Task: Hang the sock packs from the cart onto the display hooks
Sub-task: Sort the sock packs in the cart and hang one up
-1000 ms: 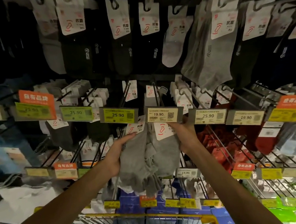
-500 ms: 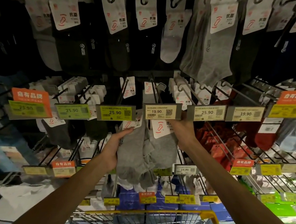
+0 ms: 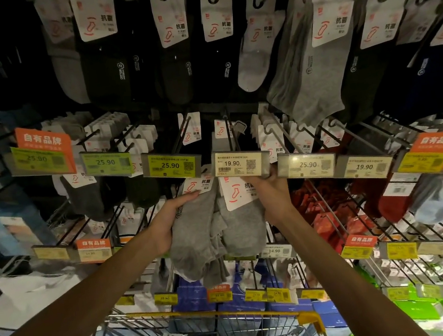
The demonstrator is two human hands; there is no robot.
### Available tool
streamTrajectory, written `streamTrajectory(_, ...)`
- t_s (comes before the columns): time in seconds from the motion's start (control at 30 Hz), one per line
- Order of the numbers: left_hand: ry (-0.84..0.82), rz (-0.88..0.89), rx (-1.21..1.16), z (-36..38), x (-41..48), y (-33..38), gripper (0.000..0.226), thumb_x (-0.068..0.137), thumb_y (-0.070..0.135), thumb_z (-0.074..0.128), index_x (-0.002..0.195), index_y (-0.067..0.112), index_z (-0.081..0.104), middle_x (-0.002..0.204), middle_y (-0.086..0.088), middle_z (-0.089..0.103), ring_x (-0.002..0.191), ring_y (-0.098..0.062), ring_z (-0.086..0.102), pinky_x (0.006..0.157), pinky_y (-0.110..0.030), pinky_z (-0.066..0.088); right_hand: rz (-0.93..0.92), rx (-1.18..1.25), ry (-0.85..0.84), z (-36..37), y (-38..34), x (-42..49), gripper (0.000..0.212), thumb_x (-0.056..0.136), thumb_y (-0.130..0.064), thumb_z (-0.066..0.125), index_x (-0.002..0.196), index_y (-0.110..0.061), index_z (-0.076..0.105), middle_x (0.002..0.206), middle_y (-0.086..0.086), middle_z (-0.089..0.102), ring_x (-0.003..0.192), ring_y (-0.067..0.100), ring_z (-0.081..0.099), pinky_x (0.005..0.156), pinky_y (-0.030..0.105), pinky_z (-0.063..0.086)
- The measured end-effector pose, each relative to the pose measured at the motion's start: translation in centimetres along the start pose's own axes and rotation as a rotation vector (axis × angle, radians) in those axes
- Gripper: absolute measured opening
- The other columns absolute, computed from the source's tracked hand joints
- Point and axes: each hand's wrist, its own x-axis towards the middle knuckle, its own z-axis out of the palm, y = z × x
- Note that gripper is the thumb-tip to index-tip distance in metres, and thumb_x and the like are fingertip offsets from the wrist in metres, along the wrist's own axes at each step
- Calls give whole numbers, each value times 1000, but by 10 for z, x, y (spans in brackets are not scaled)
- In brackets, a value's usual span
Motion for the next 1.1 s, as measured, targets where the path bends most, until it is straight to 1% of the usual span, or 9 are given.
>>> streamTrajectory(0.07,-3,20,7,-2,0,1,50,80,30,71,124,10,67,121,-16,68,106,-32,65,99,-42,48,-23,31,20,3,1,-2,25,84,3,69,93,-18,61,93,1,72,91,19,70,82,39,57)
streamTrajectory(0.13,-7,33,14,-5,1,2,54,78,31,74,127,11,65,128,-17,64,114,-33,62,103,-43,46,-52,24,44,4,5,-2,24,84,2,70,103,-10,62,102,7,71,101,25,68,89,44,55)
streamTrajectory(0.23,-8,35,19,-10,3,3,57,76,34,77,127,12,66,131,-17,62,121,-35,59,108,-47,42,-59,29,60,5,6,-2,32,84,1,70,114,-3,60,98,2,72,91,17,70,84,40,58)
streamTrajectory(0.4,-22,32,39,-10,5,1,58,77,35,77,129,12,64,132,-17,62,124,-36,57,111,-48,39,-69,14,37,3,7,2,23,84,2,69,99,-14,62,94,-1,71,86,12,70,78,32,58)
streamTrajectory(0.57,5,41,24,-11,7,-3,55,79,35,76,128,13,65,130,-18,63,122,-37,58,110,-49,39,-124,-7,48,5,12,4,25,84,5,68,90,-18,63,77,-15,73,77,0,69,68,18,56)
streamTrajectory(0.73,17,53,-3,-13,6,-2,52,80,33,73,127,12,65,126,-16,65,109,-32,64,100,-44,47,-78,13,42,4,15,6,19,87,1,66,95,-15,64,93,-2,72,88,13,69,82,34,57)
streamTrajectory(0.93,2,53,3,-14,3,2,51,81,34,73,126,13,66,126,-17,64,111,-33,63,106,-46,42,-183,-137,-4,-2,21,10,18,92,-5,63,109,-10,66,97,-9,73,98,12,69,83,27,56)
streamTrajectory(1.0,0,48,-12,-13,3,4,52,81,36,72,127,14,66,130,-17,63,114,-34,62,107,-46,42,-245,-249,-70,-8,20,9,26,93,-7,61,118,-3,63,105,-6,71,102,8,67,84,21,54)
streamTrajectory(1.1,-6,52,-49,-16,2,6,52,83,37,70,130,14,64,135,-17,60,114,-33,61,108,-46,41,-289,-353,-123,-15,21,11,32,93,-10,63,123,-1,61,114,1,70,108,9,65,88,21,53)
